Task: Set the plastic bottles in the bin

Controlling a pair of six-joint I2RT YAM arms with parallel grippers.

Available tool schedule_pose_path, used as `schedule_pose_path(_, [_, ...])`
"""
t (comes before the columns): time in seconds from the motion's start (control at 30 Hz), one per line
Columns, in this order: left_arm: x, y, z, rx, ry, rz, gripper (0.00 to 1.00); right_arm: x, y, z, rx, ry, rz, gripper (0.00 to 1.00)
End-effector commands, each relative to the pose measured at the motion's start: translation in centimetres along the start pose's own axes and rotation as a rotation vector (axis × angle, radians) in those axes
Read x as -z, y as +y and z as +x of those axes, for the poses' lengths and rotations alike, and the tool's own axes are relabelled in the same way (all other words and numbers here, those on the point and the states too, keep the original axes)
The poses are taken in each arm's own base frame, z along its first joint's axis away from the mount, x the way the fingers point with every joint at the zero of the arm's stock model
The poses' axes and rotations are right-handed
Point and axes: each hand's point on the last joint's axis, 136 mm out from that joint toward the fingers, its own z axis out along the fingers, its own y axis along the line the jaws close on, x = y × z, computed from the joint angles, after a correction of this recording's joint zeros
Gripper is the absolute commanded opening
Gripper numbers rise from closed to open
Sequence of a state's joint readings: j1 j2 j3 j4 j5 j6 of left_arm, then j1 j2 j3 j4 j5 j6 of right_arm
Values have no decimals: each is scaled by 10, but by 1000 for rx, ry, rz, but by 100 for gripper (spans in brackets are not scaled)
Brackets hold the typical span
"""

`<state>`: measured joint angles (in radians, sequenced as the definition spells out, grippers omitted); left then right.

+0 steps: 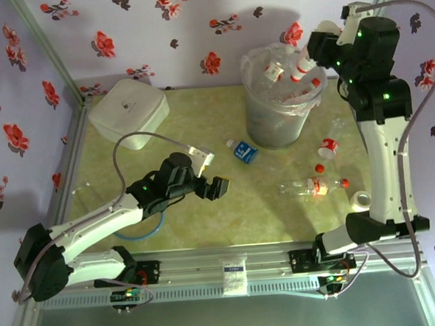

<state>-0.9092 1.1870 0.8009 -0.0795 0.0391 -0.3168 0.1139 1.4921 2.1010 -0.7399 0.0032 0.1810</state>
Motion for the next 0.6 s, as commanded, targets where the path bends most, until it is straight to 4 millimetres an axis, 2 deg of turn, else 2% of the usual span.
schedule_pose_path(0.0, [0,5,-5,27,-31,-21,98,-48,-24,45,41,152,101,28])
schedule_pose_path(0.1, [-1,5,-3,38,-22,-23,98,-76,-17,77,15,266,44,28])
schedule_pose_path(0.27, [1,8,0,43,-21,-32,98,-107,-5,129,-50,435,-48,27])
schedule_pose_path(0.47, [-1,8,-1,41,-21,-35,98,-122,-7,198,-160,602,-52,25])
schedule_pose_path(0.57, [-3,8,-1,33,-16,-36,98,-124,-11,225,-214,634,-37,23])
